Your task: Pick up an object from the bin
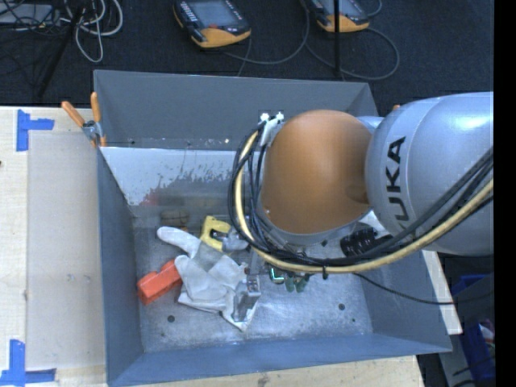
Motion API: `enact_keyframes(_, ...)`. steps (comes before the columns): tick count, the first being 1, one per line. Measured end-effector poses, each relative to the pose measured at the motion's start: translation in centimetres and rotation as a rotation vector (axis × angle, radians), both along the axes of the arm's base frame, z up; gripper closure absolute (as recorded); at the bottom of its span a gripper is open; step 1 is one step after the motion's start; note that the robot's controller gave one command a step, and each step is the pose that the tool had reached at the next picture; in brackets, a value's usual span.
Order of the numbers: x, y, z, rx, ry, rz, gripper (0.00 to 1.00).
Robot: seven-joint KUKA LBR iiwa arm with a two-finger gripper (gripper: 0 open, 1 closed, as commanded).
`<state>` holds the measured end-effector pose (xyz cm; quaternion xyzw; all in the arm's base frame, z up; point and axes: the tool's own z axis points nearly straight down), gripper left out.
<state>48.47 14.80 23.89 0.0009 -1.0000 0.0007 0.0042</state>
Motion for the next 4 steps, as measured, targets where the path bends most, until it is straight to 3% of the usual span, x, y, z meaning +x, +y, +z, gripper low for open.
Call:
enact_keyframes(1, 0.2, -0.1, 0.3, 0.001, -0.006, -0.004, 0.00)
enact_keyframes(2, 1.2, -0.4, -5.9, 0.001, -0.009, -0.145, 0.00)
enact_keyframes(3, 2.7, -5.4, -14.8, 0.001, -0.010, -0.171, 0.00)
enact_keyframes(4, 3.6, -7.1, -16.7, 0.010, -0.010, -0.362, 0.00)
